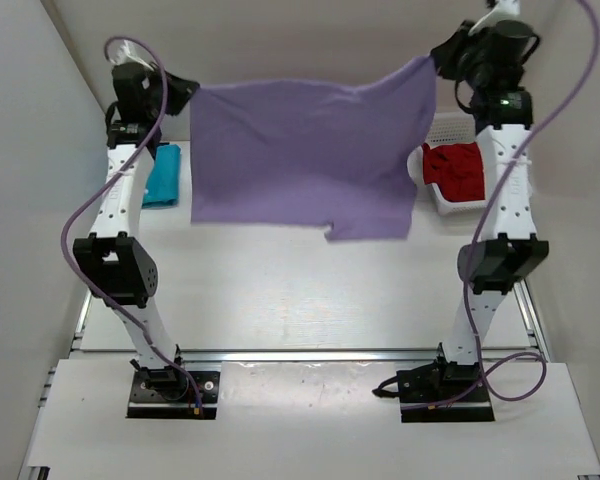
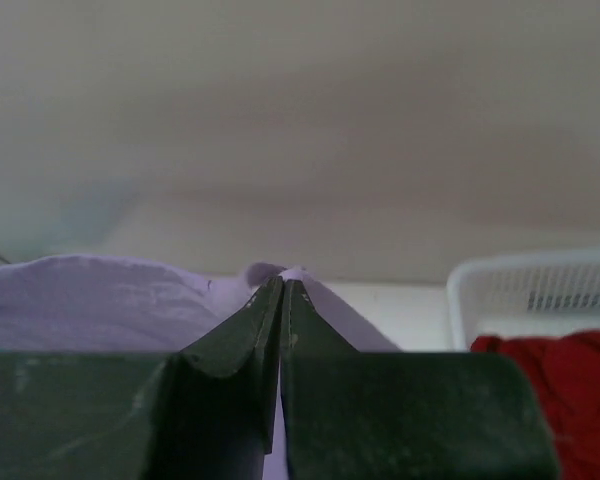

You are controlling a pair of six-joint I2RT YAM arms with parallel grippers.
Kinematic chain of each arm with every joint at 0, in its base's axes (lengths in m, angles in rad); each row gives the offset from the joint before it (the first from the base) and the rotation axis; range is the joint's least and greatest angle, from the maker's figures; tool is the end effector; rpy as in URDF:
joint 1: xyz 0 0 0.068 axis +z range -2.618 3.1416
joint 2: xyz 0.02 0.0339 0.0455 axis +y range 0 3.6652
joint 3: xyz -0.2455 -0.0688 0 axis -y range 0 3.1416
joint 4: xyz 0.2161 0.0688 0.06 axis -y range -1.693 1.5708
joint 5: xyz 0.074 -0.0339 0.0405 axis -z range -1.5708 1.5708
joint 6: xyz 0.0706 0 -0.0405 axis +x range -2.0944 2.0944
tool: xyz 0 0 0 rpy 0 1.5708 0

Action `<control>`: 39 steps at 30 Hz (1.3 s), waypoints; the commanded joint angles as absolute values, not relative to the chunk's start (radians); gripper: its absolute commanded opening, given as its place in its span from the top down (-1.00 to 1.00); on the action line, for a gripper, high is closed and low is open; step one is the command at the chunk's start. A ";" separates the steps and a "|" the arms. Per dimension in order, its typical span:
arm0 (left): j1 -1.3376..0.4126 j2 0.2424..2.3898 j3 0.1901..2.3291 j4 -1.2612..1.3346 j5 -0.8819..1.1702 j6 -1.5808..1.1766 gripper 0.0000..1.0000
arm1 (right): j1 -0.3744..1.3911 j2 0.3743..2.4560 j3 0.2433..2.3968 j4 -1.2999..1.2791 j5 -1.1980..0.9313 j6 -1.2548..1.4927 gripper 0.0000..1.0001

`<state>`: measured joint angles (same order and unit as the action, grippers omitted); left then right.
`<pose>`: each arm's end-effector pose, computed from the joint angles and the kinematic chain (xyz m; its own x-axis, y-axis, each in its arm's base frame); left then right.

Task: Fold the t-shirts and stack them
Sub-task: Flatten out the tshirt

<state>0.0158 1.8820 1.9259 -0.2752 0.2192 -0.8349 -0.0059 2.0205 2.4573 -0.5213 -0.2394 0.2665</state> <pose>0.4477 -0.0083 0.3839 -0.2993 -0.7283 -0.6164 -0.0382 0.6547 -0.7550 0.4393 0.0141 0.4683 -0.1421 0.2567 -0.9560 -0.2002 0.9384 0.2817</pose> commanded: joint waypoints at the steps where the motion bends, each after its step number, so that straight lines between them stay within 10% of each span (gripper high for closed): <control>1: 0.054 1.778 2.052 -0.212 0.239 -0.868 1.00 | -0.038 1.803 2.442 -0.269 -0.269 0.321 1.00; 8: 0.103 1.672 1.881 -0.166 0.227 -0.842 1.00 | -0.029 1.689 2.330 -0.399 -0.252 0.247 0.99; 26: 0.172 1.180 0.637 0.017 0.221 -0.816 1.00 | 0.281 0.746 0.639 -0.376 -0.017 0.442 1.00; 39: 0.175 0.982 0.520 -0.235 0.095 -0.611 1.00 | 0.615 0.304 0.618 -0.845 0.156 0.833 0.99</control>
